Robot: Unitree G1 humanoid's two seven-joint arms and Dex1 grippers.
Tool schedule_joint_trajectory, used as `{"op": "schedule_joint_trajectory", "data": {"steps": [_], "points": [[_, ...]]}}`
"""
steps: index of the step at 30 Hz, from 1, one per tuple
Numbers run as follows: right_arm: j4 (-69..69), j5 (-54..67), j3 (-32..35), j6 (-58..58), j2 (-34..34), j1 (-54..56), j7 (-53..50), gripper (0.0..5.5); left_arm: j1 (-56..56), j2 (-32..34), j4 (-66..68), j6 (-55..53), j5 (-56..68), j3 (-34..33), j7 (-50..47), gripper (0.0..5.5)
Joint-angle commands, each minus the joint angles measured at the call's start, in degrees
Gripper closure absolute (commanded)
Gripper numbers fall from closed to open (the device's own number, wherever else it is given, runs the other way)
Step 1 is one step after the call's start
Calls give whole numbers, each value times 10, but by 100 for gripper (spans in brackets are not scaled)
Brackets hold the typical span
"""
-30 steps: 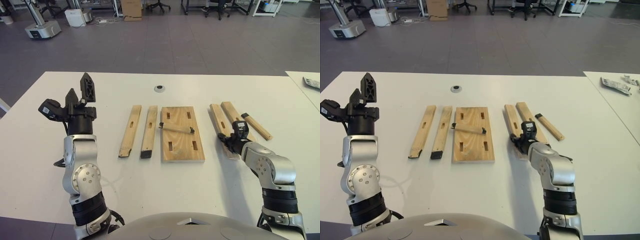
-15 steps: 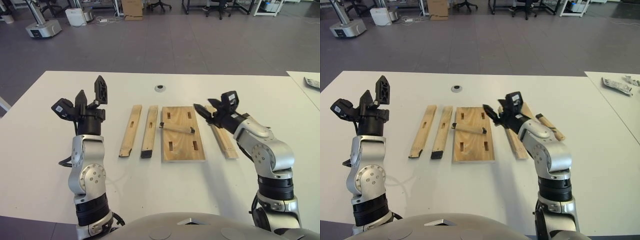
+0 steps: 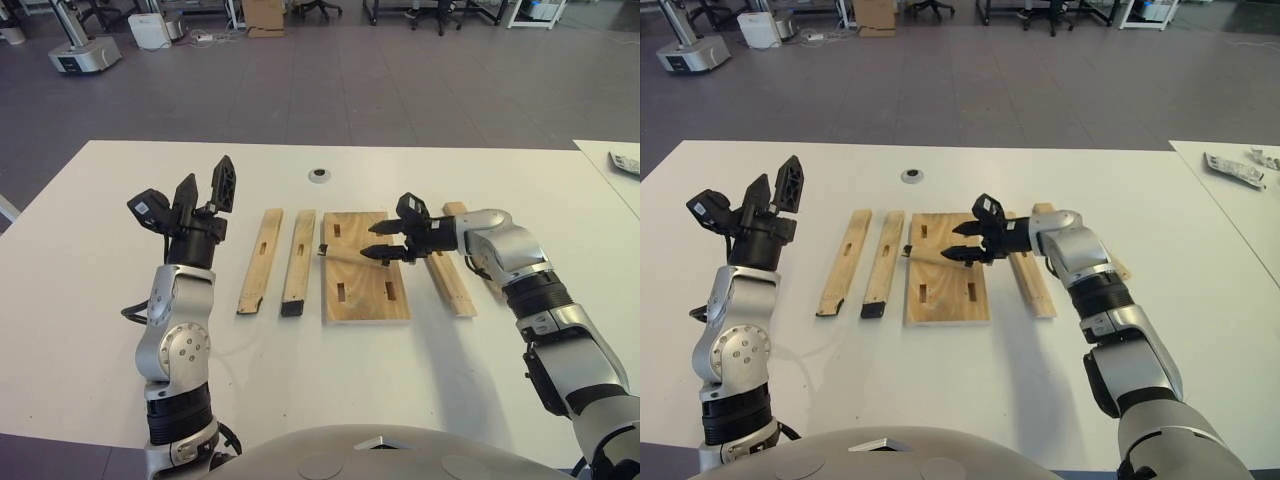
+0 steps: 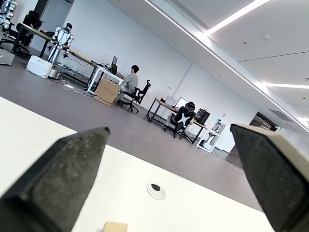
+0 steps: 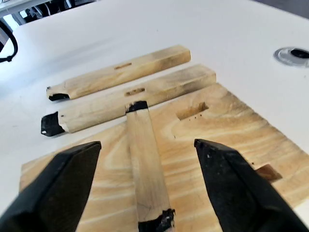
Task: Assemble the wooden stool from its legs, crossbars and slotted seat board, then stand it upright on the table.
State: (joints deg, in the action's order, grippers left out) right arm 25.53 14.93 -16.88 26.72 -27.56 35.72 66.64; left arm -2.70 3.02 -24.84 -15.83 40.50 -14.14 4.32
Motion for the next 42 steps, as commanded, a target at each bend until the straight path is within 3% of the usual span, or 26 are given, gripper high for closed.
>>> {"op": "schedule_joint_trajectory", "data": {"steps": [1, 6, 12, 18, 23, 28, 34, 38, 42], "points": [[40, -30, -20, -22, 4, 17, 33, 185, -10, 7, 8, -9, 6, 0, 5, 89], [66, -65, -39, -43, 10, 16, 53, 185, -17, 7, 13, -11, 5, 3, 6, 89], [85, -81, -28, -54, 17, 20, 39, 294, -18, 15, 17, -17, -4, 8, 7, 92], [45, -78, -17, -53, 16, 3, 33, 419, -25, 67, 18, -46, 15, 6, 59, 92], [-31, -61, 33, -62, 29, -3, -25, 420, -63, 115, 44, -94, 54, -28, 64, 92], [-177, -12, 114, -42, 71, -1, -139, 420, -115, 56, 15, -209, 185, 6, -37, 92], [-242, 30, 161, 0, 92, 7, -214, 420, -145, 44, 5, -233, 237, 10, -75, 92], [-272, 169, 212, 156, 105, 16, -214, 420, -155, 43, -2, -217, 257, 14, -23, 92], [-259, 308, 251, 323, 81, 38, -180, 420, -171, 97, -5, -227, 317, -8, 99, 92]]}}
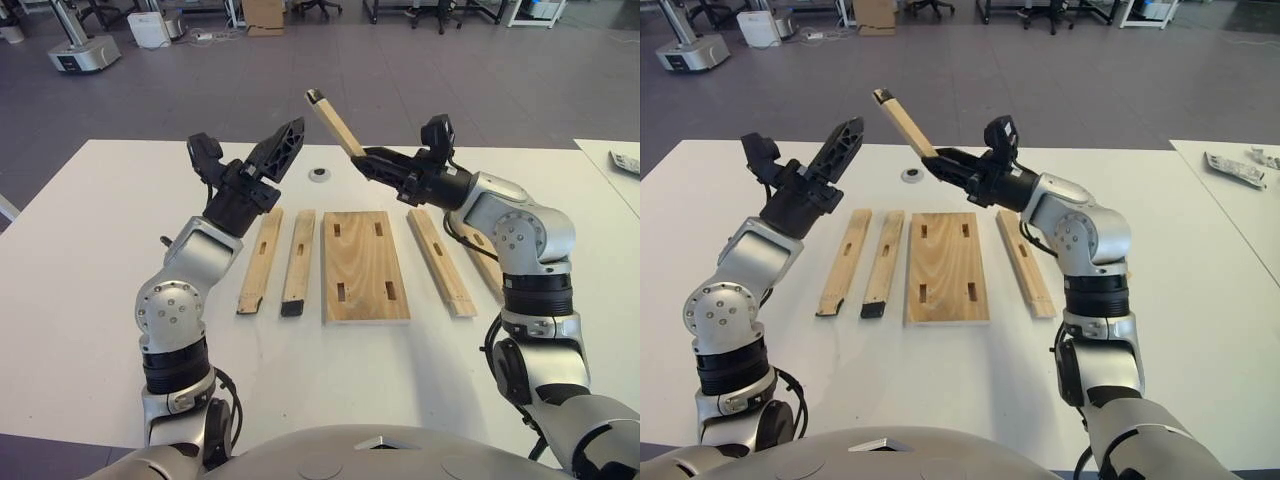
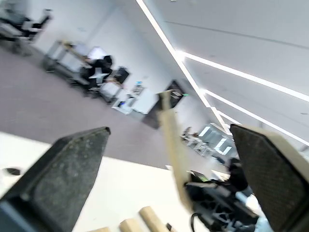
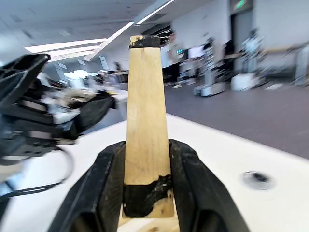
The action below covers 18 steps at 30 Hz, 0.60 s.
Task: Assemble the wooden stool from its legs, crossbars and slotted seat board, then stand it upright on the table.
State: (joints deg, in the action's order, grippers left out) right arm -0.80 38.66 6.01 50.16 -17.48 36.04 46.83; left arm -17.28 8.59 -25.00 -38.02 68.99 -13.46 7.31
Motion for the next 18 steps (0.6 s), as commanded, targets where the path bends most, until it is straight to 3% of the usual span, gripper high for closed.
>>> {"op": "schedule_joint_trajectory", "data": {"steps": [1, 11, 18], "points": [[7, 87, 25, 109, -25, 38, 23, 420, -29, 53, 1, -7, 37, -17, 90, 92], [-1, 233, 59, 230, -34, 62, 35, 420, -42, 116, 44, -43, 78, -11, 179, 92], [-40, 248, 28, 236, -47, 27, 40, 420, -52, 119, 49, -49, 100, -14, 178, 92]]}}
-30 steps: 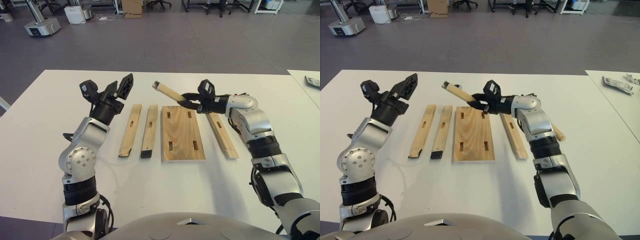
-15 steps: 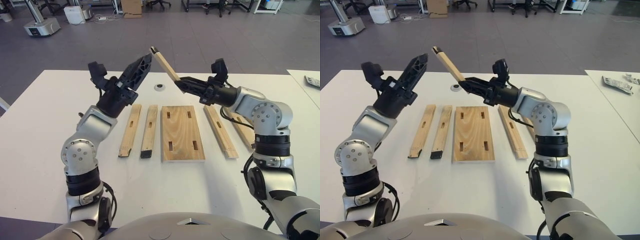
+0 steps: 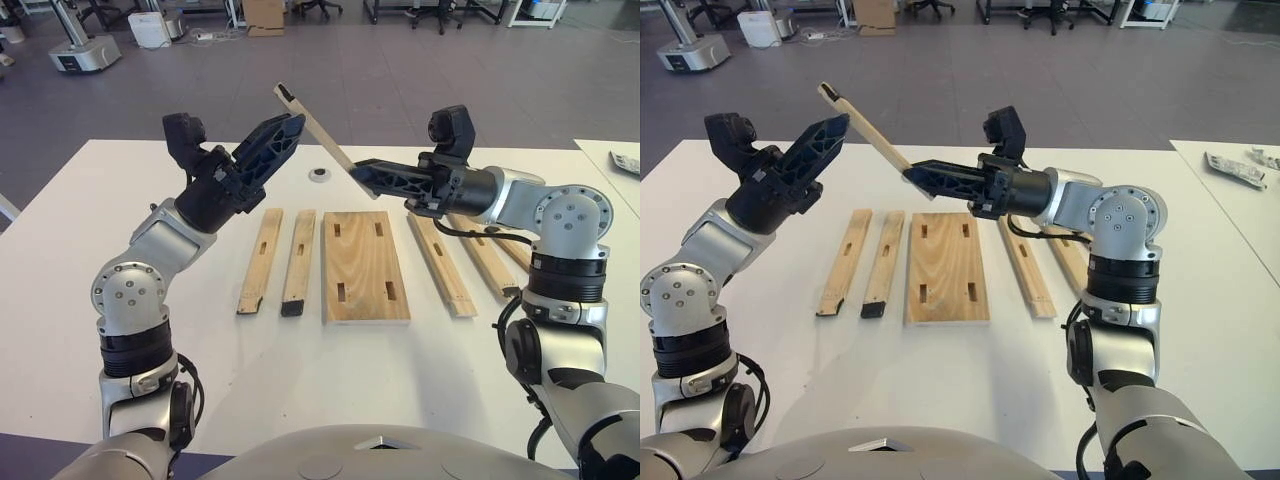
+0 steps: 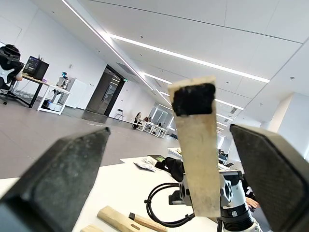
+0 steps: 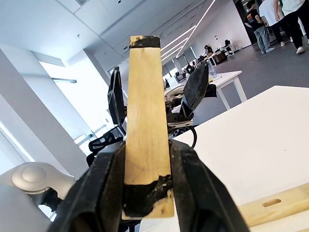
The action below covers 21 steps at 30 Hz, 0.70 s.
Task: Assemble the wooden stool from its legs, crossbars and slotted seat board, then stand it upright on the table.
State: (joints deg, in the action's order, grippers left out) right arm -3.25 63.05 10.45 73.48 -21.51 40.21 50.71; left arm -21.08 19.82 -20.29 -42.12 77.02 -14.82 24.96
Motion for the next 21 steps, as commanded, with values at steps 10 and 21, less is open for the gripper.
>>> {"op": "schedule_joint_trajectory", "data": {"steps": [10, 21], "points": [[-13, 11, -22, -6, -8, -19, -3, 420, -6, 10, -2, -9, 78, -2, -6, 237], [-23, 11, -35, -10, -14, -14, 10, 420, -3, 21, -2, -18, 96, 4, -3, 420]]}}
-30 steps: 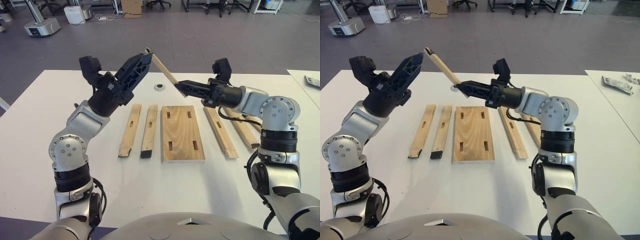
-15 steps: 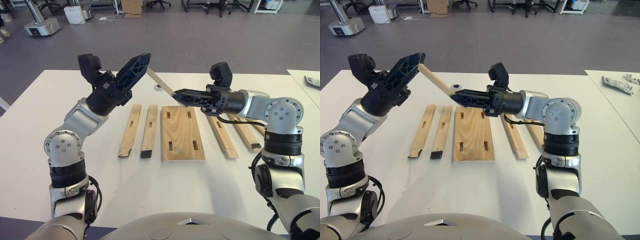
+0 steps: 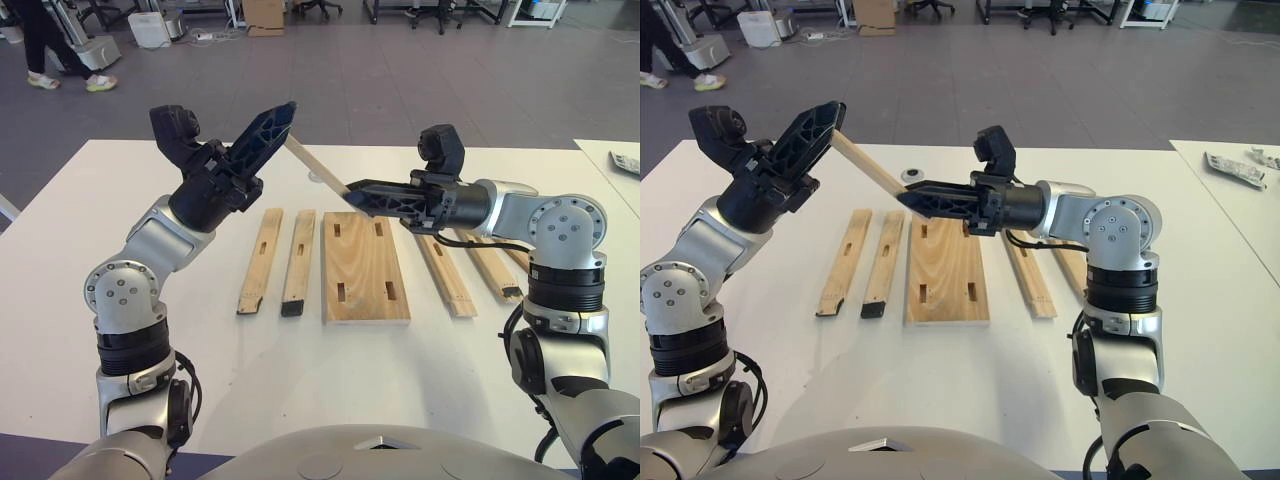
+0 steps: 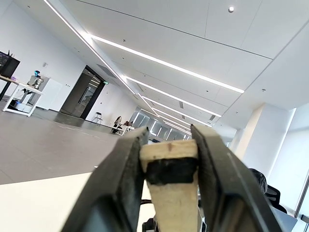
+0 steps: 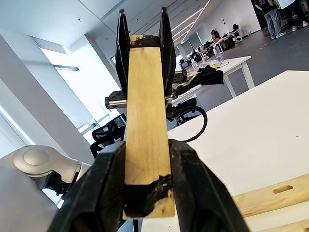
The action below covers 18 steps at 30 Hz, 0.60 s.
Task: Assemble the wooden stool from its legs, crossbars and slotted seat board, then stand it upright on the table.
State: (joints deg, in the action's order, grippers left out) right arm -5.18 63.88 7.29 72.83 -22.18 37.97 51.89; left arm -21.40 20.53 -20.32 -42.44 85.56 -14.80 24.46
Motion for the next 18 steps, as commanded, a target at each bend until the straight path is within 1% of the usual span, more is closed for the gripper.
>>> {"op": "schedule_joint_trajectory", "data": {"steps": [1, 7, 8, 9, 10, 11, 12, 15, 17, 18], "points": [[-2, 2, -3, -6, -8, 9, -2, 420, 0, 14, -1, -15, 13, 3, 1, 420], [17, -25, 7, -39, 5, 20, -44, 420, 4, 17, 12, -6, -9, -4, -4, 420], [22, -27, 10, -44, 9, 22, -51, 420, 6, 18, 16, 7, -40, -2, -4, 420], [27, -26, 13, -48, 13, 24, -57, 382, 9, 12, 26, 22, -63, -3, -4, 420], [30, -30, 14, -57, 15, 25, -62, 370, 14, 8, 37, 40, -92, -4, -3, 420], [38, -45, 18, -79, 18, 28, -77, 342, 21, 9, 47, 64, -137, 0, 3, 420], [49, -59, 24, -100, 20, 34, -90, 327, 25, 7, 55, 82, -168, -1, -1, 420], [72, -92, 40, -153, 28, 50, -126, 321, 26, -9, 65, 118, -217, -13, -26, 421], [62, -135, 29, -204, 27, 53, -142, 321, 21, -23, 63, 134, -233, -20, -45, 421], [48, -169, 12, -237, 26, 48, -149, 321, 20, -28, 59, 141, -240, -20, -54, 421]]}}
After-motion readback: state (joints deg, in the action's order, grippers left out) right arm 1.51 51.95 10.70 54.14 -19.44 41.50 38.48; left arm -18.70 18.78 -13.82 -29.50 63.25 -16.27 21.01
